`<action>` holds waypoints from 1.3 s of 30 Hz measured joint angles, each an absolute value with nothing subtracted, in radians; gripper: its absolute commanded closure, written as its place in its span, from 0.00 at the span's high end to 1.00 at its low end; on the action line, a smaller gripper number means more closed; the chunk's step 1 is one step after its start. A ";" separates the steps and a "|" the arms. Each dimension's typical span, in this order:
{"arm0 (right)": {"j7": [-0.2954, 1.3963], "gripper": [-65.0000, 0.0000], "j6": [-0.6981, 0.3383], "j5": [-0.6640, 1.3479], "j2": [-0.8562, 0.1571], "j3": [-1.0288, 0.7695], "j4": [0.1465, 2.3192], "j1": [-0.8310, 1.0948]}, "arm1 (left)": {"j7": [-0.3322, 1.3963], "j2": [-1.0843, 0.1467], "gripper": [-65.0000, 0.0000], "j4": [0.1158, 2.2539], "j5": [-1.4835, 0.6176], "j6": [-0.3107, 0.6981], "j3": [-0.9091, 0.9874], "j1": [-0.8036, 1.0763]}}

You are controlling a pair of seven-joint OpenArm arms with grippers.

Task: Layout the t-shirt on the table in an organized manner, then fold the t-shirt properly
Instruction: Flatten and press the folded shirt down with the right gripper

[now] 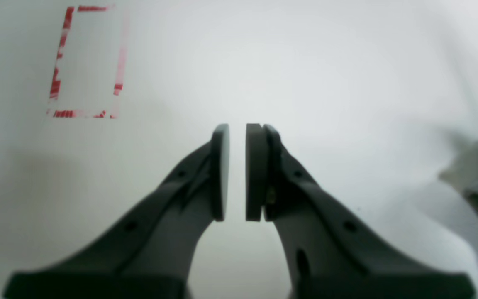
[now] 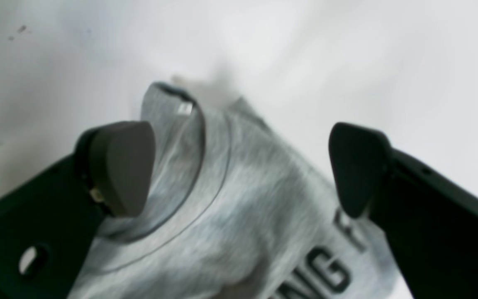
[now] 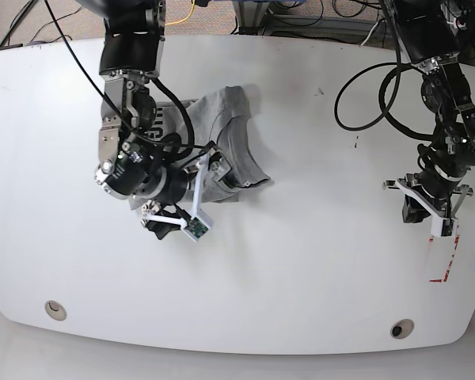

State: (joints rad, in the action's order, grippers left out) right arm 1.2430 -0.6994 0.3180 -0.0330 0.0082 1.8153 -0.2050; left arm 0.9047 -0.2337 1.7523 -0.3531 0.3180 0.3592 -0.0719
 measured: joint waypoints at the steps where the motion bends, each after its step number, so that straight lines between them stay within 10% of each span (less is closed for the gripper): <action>1: 1.227 1.00 -0.699 0.287 -0.031 0.027 1.816 -0.210 | 0.904 -0.231 0.09 1.752 -0.362 0.327 0.373 -0.072; 32: 0.815 1.00 -0.703 -0.281 0.065 0.232 1.513 -0.169 | 0.901 -0.236 0.09 1.760 -0.352 0.322 0.486 0.003; 39: 0.766 0.56 -0.703 -0.278 0.064 0.230 1.509 -0.162 | 0.901 -0.236 0.09 1.761 -0.352 0.321 0.486 0.014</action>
State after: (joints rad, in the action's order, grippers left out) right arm 0.7662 -0.7033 -0.2783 0.0643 0.2298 1.5089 -0.1616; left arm 0.9009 -0.2363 1.7607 -0.3515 0.3214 0.4862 0.0143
